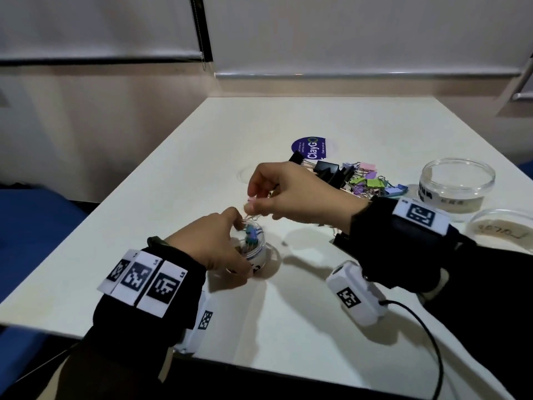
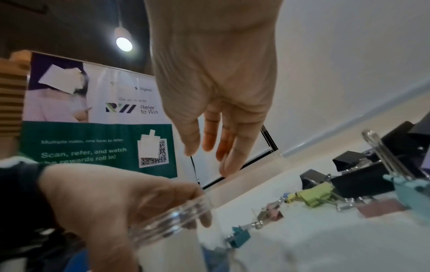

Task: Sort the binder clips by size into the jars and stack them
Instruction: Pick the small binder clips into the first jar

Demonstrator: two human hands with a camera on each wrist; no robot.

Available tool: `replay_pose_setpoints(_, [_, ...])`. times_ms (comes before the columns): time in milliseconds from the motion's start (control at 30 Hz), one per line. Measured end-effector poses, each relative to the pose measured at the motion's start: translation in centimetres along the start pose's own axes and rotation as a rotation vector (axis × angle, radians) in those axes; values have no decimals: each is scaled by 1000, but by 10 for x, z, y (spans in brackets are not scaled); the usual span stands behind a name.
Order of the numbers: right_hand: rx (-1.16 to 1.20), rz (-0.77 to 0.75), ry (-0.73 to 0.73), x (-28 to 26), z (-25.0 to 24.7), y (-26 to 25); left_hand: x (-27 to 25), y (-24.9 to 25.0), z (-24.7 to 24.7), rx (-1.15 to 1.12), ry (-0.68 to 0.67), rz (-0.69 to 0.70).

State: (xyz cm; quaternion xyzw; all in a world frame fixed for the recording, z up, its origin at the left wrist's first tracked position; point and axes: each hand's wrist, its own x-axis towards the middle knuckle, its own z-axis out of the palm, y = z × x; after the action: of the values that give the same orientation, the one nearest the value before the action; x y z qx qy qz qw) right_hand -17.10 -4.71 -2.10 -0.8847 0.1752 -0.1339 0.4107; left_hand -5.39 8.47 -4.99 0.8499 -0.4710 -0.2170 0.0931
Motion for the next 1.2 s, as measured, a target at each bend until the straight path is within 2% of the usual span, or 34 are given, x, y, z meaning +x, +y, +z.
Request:
replay_pose_setpoints(33, [-11,6,41,8,3,3,0,-3,-1,12,11,-25])
replay_pose_setpoints(100, [-192,1,44,21,7,10,0,-8,-3,26,26,-77])
replay_pose_setpoints(167, [-421,-9,-54,30,14,15,-1,-11,-4,38,39,-114])
replay_pose_setpoints(367, [-676,-85,-327,47,36,14,-4,-15,-4,113,78,-170])
replay_pose_setpoints(433, [-749,-96,-351,48,37,13,-4,-15,-3,123,79,-173])
replay_pose_setpoints(700, [-687,-73,-352,45,39,15,-2,-18,-4,86,43,-159])
replay_pose_setpoints(800, [-700,-84,-301,45,36,17,-2,-18,-4,89,48,-157])
replay_pose_setpoints(933, [-526,-17,-232,43,22,18,-1,-20,-5,72,35,-161])
replay_pose_setpoints(1133, [-516,-7,-188,34,8,25,1,-21,-5,69,27,-152])
replay_pose_setpoints(1200, [-536,-5,-213,31,8,21,1,-21,-5,61,22,-151])
